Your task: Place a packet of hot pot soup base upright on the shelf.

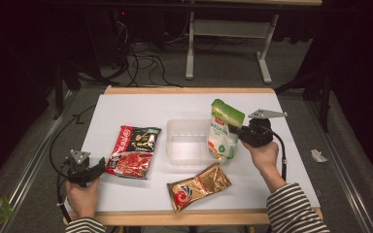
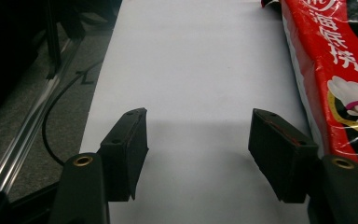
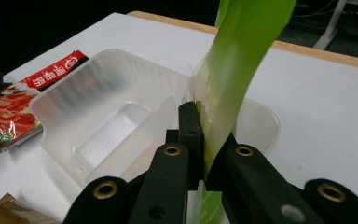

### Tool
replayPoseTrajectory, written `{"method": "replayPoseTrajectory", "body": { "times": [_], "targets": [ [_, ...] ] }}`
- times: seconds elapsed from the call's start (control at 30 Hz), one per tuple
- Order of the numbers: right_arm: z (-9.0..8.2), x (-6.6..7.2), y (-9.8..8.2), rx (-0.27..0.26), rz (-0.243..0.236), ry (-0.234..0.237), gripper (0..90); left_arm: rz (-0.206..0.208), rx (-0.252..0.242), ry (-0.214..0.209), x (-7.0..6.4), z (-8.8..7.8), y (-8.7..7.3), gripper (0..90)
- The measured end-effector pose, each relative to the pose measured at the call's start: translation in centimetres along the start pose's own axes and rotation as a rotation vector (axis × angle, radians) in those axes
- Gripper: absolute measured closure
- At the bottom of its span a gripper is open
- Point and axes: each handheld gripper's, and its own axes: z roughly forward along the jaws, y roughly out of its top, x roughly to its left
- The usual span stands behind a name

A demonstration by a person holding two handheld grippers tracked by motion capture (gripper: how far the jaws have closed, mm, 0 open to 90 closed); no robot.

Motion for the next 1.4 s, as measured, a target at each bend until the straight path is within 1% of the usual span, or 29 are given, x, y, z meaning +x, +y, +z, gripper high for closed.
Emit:
{"method": "replayPoseTrajectory", "body": {
  "times": [0.1, 0.2, 0.43, 0.53, 0.6, 0.63, 0.73, 0.87, 1.03, 1.1, 1.27, 1.33, 1.4],
  "targets": [
    [-0.2, -0.2, -0.5, 0.013, 0.002, -0.004, 89.8, 0.0, 0.002, 0.0, 0.0, 0.0, 0.0, 37.8],
    [-0.2, -0.2, -0.8, 0.012, -0.008, -0.011, 89.8, 0.0, 0.0, 0.001, 0.0, 0.0, 0.0, 37.9],
    [-0.4, -0.4, -1.7, 0.017, 0.003, -0.015, 89.8, 0.003, 0.003, 0.002, 0.0, 0.0, 0.0, 37.9],
    [-0.4, -0.3, -2.0, 0.016, -0.01, -0.019, 89.8, 0.003, 0.003, 0.002, 0.0, 0.0, 0.0, 37.9],
    [-0.4, -0.3, -2.3, 0.021, -0.007, -0.023, 89.8, 0.002, 0.004, 0.002, 0.0, 0.0, 0.0, 37.9],
    [-0.4, -0.4, -2.4, 0.022, -0.013, -0.022, 89.8, 0.002, 0.004, 0.001, 0.0, 0.0, 0.0, 37.9],
    [-0.5, -0.5, -2.7, 0.019, -0.002, -0.019, 89.8, 0.002, 0.001, 0.003, 0.0, 0.0, 0.0, 37.9],
    [-0.4, -0.2, -2.9, 0.031, -0.023, -0.022, 89.8, 0.002, 0.003, 0.002, 0.0, 0.0, 0.0, 37.9],
    [-0.4, -0.1, -3.1, 0.043, -0.025, -0.027, 89.8, 0.002, 0.003, 0.002, 0.0, 0.0, 0.0, 37.9],
    [-0.3, 0.0, -3.3, 0.048, -0.038, -0.026, 89.8, 0.003, 0.002, 0.002, 0.0, 0.0, 0.0, 37.9],
    [-0.5, -0.6, -3.4, 0.033, -0.006, -0.018, 88.0, 0.0, 0.0, 0.001, 0.0, 0.0, 0.0, 37.9],
    [-0.6, -0.7, -3.5, 0.022, 0.006, -0.013, 84.5, 0.0, 0.005, 0.002, 0.0, 0.1, 0.0, 38.0],
    [-0.9, -0.8, -3.6, 0.014, 0.02, -0.01, 83.0, -0.001, 0.01, -0.002, 0.0, 0.1, 0.0, 38.0]
  ]
}}
